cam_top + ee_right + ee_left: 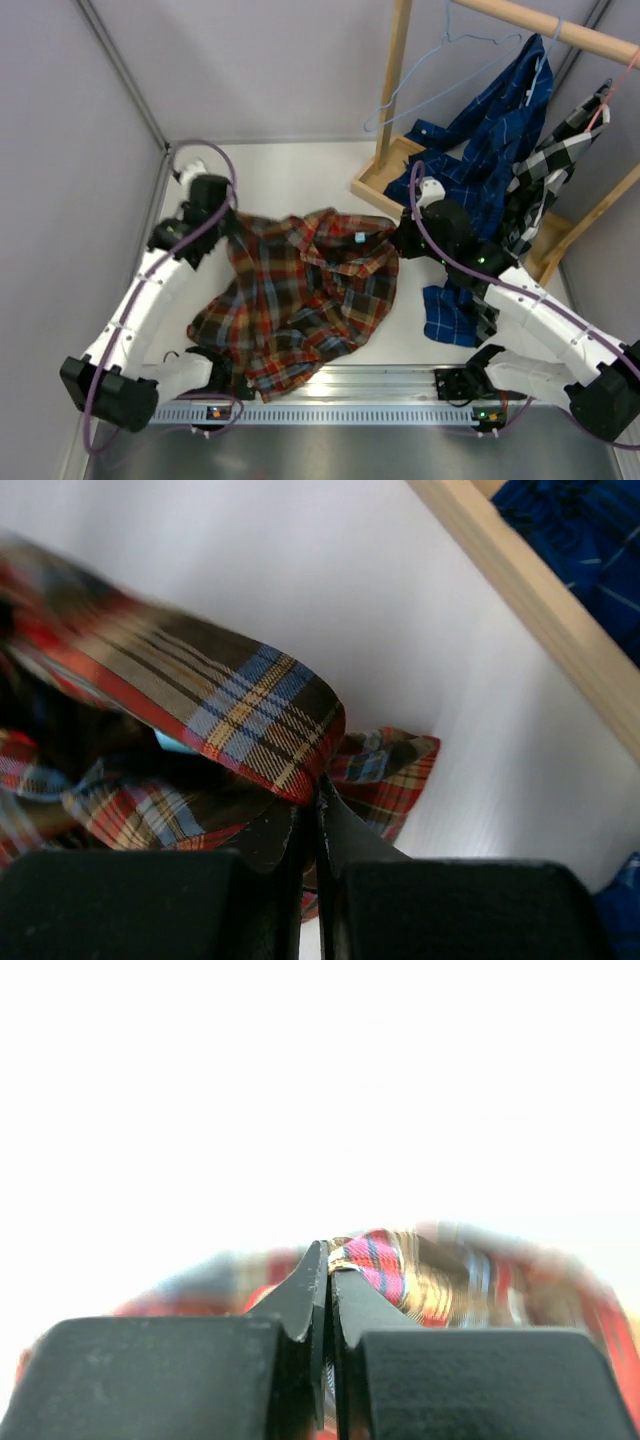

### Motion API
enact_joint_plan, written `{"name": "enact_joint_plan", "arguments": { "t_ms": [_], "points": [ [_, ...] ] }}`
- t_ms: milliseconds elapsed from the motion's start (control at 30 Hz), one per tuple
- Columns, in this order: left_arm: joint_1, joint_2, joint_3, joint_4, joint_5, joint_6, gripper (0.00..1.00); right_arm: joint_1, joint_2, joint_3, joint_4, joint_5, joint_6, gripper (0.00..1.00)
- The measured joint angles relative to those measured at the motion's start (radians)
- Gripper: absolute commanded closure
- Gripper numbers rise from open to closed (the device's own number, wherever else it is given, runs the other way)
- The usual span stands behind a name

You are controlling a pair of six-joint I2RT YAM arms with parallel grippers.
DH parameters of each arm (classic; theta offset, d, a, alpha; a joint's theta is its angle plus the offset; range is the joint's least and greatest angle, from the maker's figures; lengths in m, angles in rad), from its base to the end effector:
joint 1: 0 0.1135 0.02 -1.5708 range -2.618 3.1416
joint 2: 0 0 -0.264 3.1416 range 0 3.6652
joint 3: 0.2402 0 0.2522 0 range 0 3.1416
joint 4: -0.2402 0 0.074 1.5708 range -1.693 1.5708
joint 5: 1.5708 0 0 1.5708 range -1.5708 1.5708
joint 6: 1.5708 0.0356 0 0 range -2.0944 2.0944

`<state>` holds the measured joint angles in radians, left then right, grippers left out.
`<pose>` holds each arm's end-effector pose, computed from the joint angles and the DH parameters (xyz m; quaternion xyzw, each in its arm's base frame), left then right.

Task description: Place the shirt on the hanger

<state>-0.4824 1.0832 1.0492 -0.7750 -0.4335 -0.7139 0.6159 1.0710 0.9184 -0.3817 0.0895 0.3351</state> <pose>0.1988 -0.0872 0.3214 -0.1841 0.8913 -0.0395 0.4124 0.1969 0.1354 0.3115 -0.0995 0.8624 0.1920 0.4578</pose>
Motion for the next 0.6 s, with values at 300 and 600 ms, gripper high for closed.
{"name": "enact_joint_plan", "arguments": {
  "t_ms": [300, 600],
  "points": [
    [0.341, 0.657, 0.932, -0.031, 0.394, 0.386, 0.99, 0.121, -0.080, -0.159, 0.233, -0.071, 0.213, 1.00],
    [0.353, 0.970, 0.967, -0.126, 0.431, 0.396, 0.02, 0.139, -0.009, -0.208, 0.336, -0.030, 0.324, 1.00]
  ]
}}
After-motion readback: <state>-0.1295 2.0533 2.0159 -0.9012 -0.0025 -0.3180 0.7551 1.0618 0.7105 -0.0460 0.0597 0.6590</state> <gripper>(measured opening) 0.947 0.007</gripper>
